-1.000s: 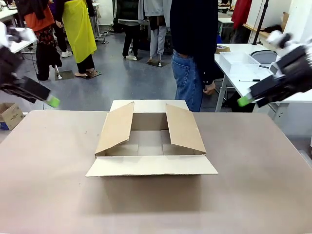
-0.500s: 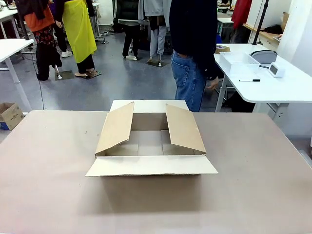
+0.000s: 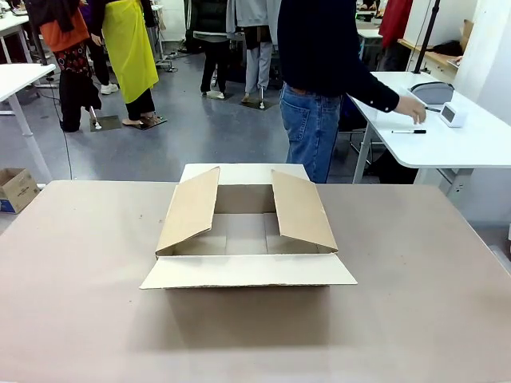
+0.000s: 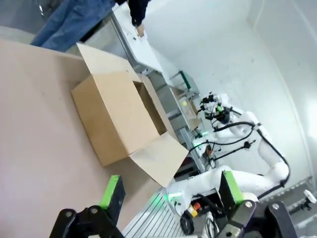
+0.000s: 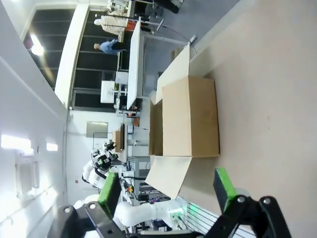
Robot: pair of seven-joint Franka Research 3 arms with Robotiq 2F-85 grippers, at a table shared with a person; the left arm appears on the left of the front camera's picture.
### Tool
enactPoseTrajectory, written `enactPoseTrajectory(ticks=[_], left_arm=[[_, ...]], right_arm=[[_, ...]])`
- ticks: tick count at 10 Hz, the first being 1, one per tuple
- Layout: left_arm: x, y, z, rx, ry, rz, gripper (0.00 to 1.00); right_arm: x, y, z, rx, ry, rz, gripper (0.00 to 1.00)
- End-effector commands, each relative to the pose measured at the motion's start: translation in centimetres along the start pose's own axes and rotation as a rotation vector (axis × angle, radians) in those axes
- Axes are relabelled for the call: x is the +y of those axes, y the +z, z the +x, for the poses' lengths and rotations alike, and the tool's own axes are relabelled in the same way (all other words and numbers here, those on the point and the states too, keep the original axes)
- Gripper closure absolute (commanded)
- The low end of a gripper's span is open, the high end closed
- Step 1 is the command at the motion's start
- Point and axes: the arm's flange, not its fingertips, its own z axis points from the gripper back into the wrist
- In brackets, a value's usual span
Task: Pack the gift set into the box.
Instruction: Place both hands on the side flaps of the Package Box and spread them outward.
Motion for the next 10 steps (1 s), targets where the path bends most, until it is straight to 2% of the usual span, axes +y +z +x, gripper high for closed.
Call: enactPoseTrajectory(ticks=[1,2,4,5,6,7,8,9,10], left_arm=[[-0.7,0.6,-0.1,-0.010,-0.038,0.012,0.00],[0.0,0.0,0.0,0.000,0.000,0.000,0.00],[-4.9,-6.0,2.3,0.171,-0.035,0.192,0.00],[-7.2,-10.0,3.5,0.298,-0.071,0.235,0.00],[-9.2,-15.0,4.3,0.377,-0.109,0.351,0.00],[-10.6,-20.6,4.8,0.506,-0.149,0.438,0.00],[-10.6,-24.7,5.1,0.568,-0.148,0.485,0.00],[-10.3,-28.0,4.8,0.624,-0.156,0.531,0.00],[-9.9,-30.4,4.1,0.674,-0.151,0.591,0.00]], right_arm=[[0.3,0.4,-0.1,-0.016,0.016,0.020,0.00],[0.0,0.0,0.0,0.000,0.000,0.000,0.00],[6.5,-7.1,-0.6,0.078,0.154,-0.203,0.00],[9.7,-12.3,-1.9,0.164,0.253,-0.337,0.00],[12.0,-18.0,-3.5,0.249,0.337,-0.443,0.00],[13.5,-24.2,-6.5,0.370,0.456,-0.549,0.00],[14.2,-28.7,-9.4,0.441,0.562,-0.608,0.00],[14.8,-32.0,-11.5,0.453,0.623,-0.616,0.00],[14.9,-34.5,-12.5,0.372,0.674,-0.675,0.00]])
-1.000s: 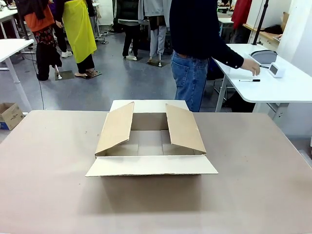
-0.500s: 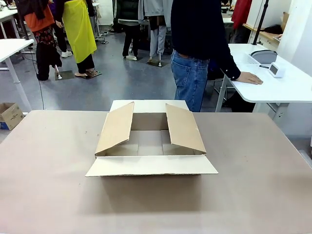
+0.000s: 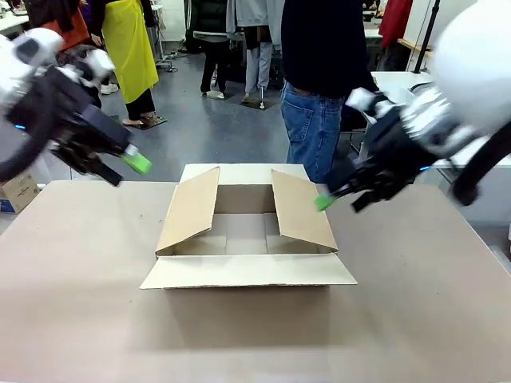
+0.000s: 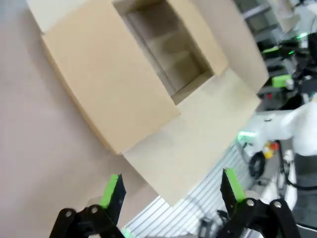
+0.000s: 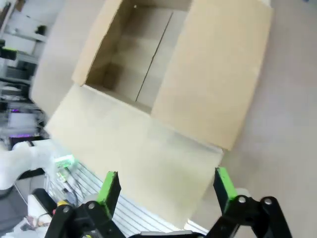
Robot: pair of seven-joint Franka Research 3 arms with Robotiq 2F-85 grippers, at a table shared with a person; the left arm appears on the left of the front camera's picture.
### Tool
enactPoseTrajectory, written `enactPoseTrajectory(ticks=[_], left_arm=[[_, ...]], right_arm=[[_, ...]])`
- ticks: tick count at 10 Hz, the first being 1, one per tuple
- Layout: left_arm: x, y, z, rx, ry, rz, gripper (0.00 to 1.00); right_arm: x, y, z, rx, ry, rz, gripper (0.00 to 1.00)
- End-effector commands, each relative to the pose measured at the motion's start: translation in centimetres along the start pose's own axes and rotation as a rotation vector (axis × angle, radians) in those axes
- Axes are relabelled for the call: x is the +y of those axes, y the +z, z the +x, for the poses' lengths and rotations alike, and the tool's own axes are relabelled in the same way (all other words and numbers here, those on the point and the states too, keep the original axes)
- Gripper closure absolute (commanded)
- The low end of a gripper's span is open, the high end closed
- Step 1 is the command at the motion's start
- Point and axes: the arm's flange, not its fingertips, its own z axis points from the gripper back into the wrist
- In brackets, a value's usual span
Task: Pack the gift set into the box.
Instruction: Place both hands on the side flaps of the Package Box and spread them outward.
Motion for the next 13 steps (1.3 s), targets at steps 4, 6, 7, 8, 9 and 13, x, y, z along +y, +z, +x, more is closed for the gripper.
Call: enactPoseTrajectory(ticks=[4,6,7,8,9,13], left_arm=[[0.0,0.0,0.0,0.000,0.000,0.000,0.00],[-1.1,-2.6,1.1,-0.093,0.008,0.021,0.00],[-2.7,-4.1,2.5,-0.054,0.025,0.095,0.00],[-4.0,-5.4,4.3,-0.044,0.057,0.165,0.00],[-6.1,-7.5,6.5,-0.003,0.123,0.247,0.00],[-7.7,-11.3,6.6,0.007,0.135,0.323,0.00]], right_arm=[[0.8,-1.7,0.8,-0.017,0.026,-0.026,0.00],[0.8,-1.7,0.8,-0.017,0.026,-0.026,0.00],[0.8,-1.7,0.8,-0.017,0.026,-0.026,0.00],[0.8,-1.7,0.8,-0.017,0.026,-0.026,0.00],[0.8,-1.7,0.8,-0.017,0.026,-0.026,0.00],[0.1,-1.9,1.4,-0.007,0.002,-0.033,0.00]])
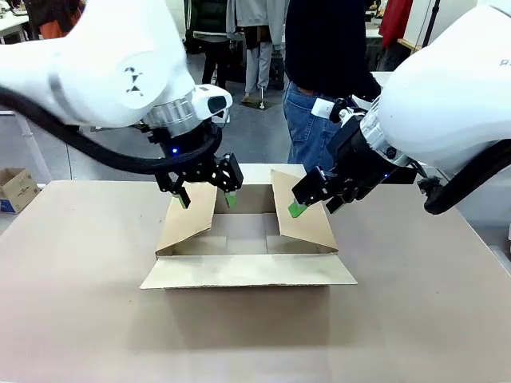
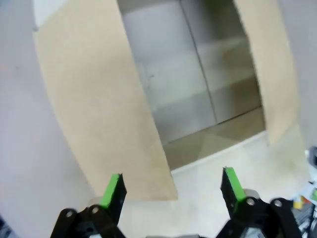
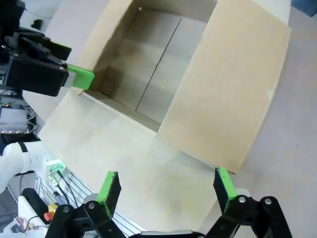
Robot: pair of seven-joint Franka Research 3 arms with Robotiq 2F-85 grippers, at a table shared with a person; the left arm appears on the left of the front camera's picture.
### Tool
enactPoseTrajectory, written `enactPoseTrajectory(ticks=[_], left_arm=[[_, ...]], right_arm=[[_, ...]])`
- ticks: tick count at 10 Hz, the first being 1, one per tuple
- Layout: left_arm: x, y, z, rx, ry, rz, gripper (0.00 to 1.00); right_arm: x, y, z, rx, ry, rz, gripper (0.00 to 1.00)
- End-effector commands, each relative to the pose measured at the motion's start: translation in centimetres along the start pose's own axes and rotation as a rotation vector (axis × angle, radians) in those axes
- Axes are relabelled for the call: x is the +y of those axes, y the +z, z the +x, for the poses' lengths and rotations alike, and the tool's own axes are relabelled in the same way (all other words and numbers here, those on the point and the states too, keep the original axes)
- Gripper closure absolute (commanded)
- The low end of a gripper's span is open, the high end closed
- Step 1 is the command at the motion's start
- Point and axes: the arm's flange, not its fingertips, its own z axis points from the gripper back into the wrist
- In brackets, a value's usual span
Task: Pack the gift set into the box.
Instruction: Place both hands on the side flaps of the Package Box and spread them outward.
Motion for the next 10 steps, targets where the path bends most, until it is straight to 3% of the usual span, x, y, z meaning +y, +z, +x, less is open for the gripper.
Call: enactPoseTrajectory(ticks=[1,2,3,4,7,10], left_arm=[[0.9,2.0,-1.6,-0.117,-0.064,-0.091,0.00],[0.0,0.0,0.0,0.000,0.000,0.000,0.00],[-0.6,-1.3,0.7,-0.007,0.019,0.052,0.00],[-1.1,-2.3,1.4,-0.010,0.019,0.110,0.00],[-1.1,-4.1,4.8,-0.088,0.111,0.274,0.00],[-1.0,-6.5,6.5,-0.047,0.151,0.377,0.00]], right_arm=[[-0.9,-0.7,1.0,-0.071,-0.111,-0.042,0.00],[-1.1,-1.3,1.9,-0.140,-0.215,-0.050,0.00],[-1.0,-1.8,2.3,-0.159,-0.245,-0.027,0.00],[-1.1,-0.2,1.0,-0.064,-0.103,-0.017,0.00],[-1.1,-0.2,1.0,-0.064,-0.103,-0.017,0.00],[-1.1,-0.2,1.0,-0.064,-0.103,-0.017,0.00]])
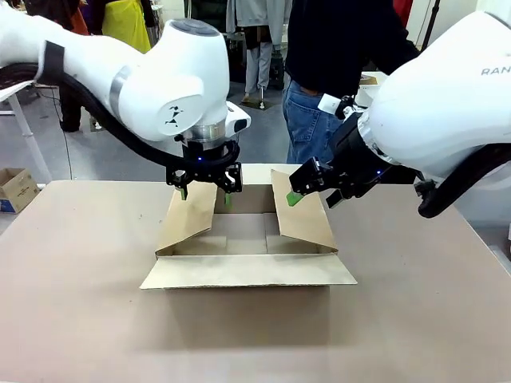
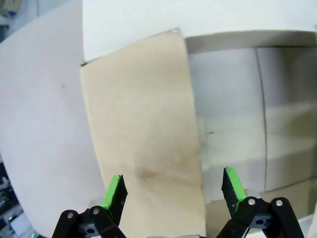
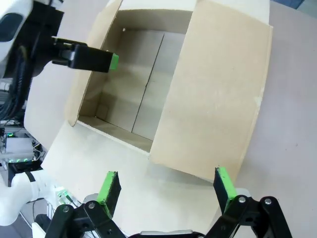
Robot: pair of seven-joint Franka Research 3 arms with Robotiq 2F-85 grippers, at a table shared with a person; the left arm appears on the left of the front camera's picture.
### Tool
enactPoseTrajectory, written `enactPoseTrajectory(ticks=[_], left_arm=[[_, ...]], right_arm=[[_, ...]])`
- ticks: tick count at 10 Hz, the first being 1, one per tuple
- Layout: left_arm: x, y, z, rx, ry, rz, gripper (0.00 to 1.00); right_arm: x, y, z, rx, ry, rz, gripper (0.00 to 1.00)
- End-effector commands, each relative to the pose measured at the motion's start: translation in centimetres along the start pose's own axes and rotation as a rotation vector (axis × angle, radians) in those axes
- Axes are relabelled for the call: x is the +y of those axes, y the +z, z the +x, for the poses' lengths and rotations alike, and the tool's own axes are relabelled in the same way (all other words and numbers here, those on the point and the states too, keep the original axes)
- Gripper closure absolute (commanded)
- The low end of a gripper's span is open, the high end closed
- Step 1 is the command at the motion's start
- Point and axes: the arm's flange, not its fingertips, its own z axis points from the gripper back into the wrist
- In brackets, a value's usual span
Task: Pack the gift set into the box.
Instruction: Place both hands on the side flaps of the Package Box and spread them outward.
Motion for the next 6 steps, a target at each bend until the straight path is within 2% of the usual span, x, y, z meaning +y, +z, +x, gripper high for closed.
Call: enactPoseTrajectory(ticks=[1,6], left_arm=[[-1.3,-0.5,0.7,0.030,0.032,0.103,0.00],[1.0,1.3,-0.3,-0.002,0.154,0.231,0.00]], right_arm=[[-0.4,0.3,-0.1,0.004,0.026,0.005,0.00],[-0.4,0.3,-0.1,0.004,0.026,0.005,0.00]])
